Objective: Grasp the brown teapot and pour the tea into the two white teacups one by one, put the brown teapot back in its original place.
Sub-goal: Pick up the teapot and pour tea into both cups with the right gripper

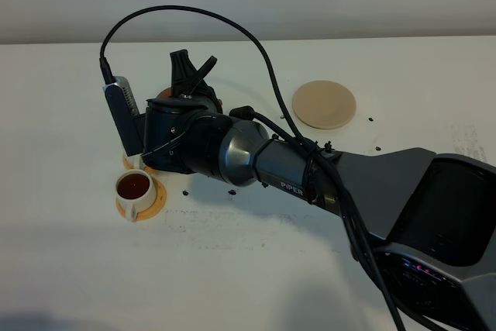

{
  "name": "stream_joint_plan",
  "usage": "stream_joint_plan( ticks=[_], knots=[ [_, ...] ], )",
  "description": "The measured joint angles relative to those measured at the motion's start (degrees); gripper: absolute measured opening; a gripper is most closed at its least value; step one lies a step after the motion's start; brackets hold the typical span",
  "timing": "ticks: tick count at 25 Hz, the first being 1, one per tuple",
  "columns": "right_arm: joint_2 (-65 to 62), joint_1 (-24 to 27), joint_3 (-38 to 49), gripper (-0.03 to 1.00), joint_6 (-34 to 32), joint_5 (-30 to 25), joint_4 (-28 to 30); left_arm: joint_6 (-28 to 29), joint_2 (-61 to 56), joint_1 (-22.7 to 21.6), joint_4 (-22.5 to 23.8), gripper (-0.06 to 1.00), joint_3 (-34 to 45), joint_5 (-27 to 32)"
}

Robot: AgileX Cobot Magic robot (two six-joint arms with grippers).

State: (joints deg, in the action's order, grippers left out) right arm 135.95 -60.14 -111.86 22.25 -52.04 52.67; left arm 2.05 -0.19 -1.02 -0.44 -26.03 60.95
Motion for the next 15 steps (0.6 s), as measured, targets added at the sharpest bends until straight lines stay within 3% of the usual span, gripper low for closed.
stream_joint_plan(
  ticks=[15],
  knots=[
    [0.0,0.0,0.0,0.1,2.8,-0.4,2.4,0.0,0.0,0.0,0.0,0.56,0.0,0.0]
  ],
)
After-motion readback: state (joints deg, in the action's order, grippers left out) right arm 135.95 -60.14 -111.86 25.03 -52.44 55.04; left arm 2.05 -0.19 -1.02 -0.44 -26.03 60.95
